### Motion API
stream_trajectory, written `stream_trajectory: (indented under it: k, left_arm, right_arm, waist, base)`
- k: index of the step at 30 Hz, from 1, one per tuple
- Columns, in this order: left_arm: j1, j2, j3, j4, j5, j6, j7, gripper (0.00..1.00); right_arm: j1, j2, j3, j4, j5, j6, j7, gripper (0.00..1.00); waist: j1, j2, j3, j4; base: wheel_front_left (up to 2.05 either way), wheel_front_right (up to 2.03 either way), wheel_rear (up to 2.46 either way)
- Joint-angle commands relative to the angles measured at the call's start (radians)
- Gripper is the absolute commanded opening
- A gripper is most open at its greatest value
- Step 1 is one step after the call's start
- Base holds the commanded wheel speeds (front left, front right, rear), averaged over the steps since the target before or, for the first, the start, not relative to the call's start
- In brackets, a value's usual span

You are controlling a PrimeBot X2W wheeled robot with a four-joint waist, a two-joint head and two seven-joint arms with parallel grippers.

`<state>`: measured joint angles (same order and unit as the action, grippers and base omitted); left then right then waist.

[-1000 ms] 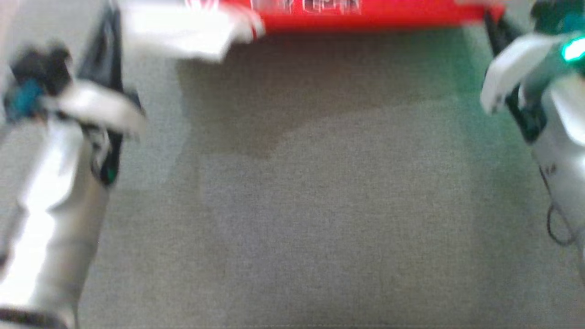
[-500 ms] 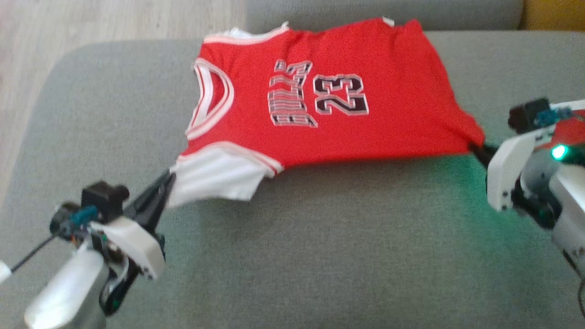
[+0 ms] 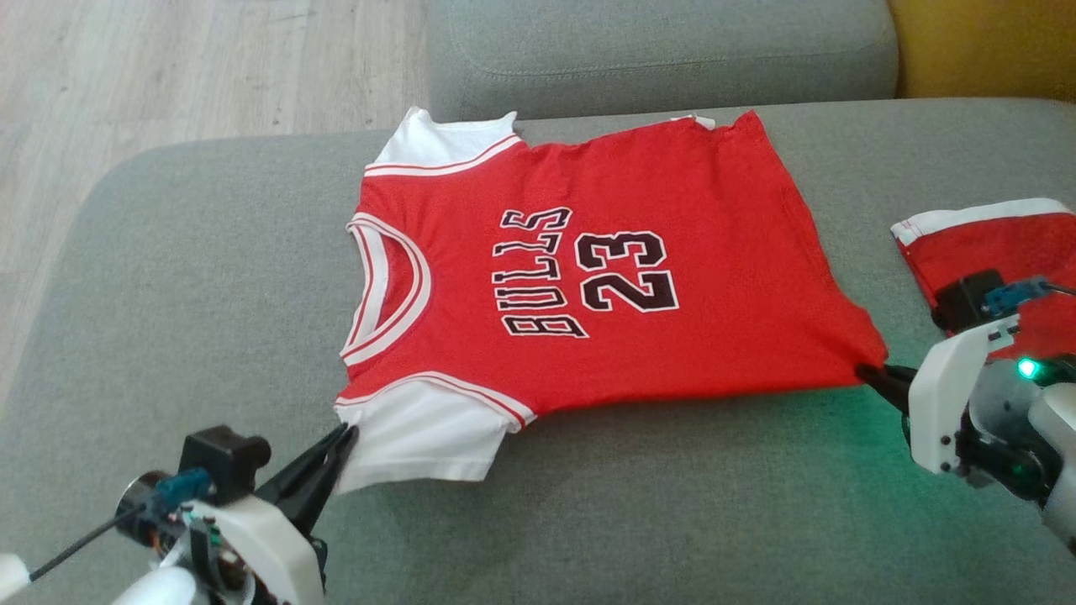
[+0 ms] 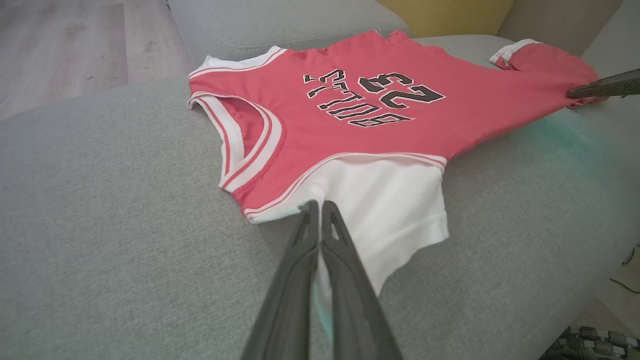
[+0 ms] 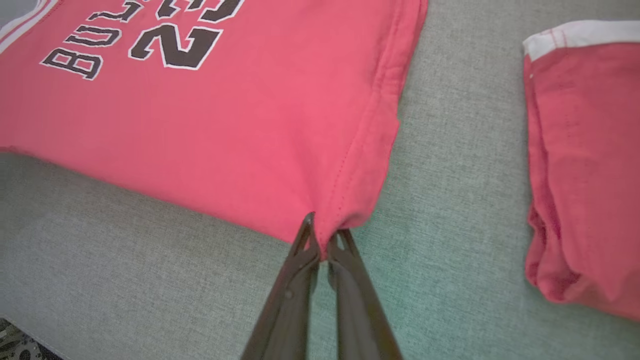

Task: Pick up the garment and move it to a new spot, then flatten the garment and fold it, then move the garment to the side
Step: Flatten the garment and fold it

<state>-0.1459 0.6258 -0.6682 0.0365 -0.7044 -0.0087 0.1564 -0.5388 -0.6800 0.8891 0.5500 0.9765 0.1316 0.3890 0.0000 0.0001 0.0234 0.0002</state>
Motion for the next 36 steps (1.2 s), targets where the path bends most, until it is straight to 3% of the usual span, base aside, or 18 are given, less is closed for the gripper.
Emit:
stream_trajectory:
  k: [1, 8, 16, 36]
  left_arm:
    - [-0.070, 0.045, 0.064, -0.035, -0.001, 0.011, 0.002, 0.00]
    - [-0.178, 0.053, 0.070, -0.029, 0.037, 0.016, 0.043, 0.00]
    - [-0.330, 0.045, 0.078, 0.089, 0.033, -0.028, 0.101, 0.00]
    - [-0.650, -0.049, -0.005, 0.409, 0.093, -0.107, 0.124, 0.00]
  right_arm:
    - [-0.009, -0.039, -0.017, -0.025, 0.004, -0.001, -0.007, 0.00]
    - [-0.056, -0.026, -0.043, -0.046, -0.007, -0.001, -0.002, 0.00]
    - [-0.128, 0.010, -0.064, -0.022, -0.033, -0.001, 0.005, 0.00]
    - [-0.310, 0.114, -0.055, 0.124, -0.094, -0.001, -0.006, 0.00]
  waist:
    - [0.0000, -0.0001, 0.007, -0.002]
    - [0.0000, -0.0001, 0.050, -0.007]
    - [0.0000, -0.0001, 0.116, -0.015]
    - [0.0000, -0.0001, 0.277, -0.018]
  base:
    - [0.00, 0.00, 0.00]
    - [0.00, 0.00, 0.00]
    - [0.00, 0.00, 0.00]
    - [0.00, 0.00, 0.00]
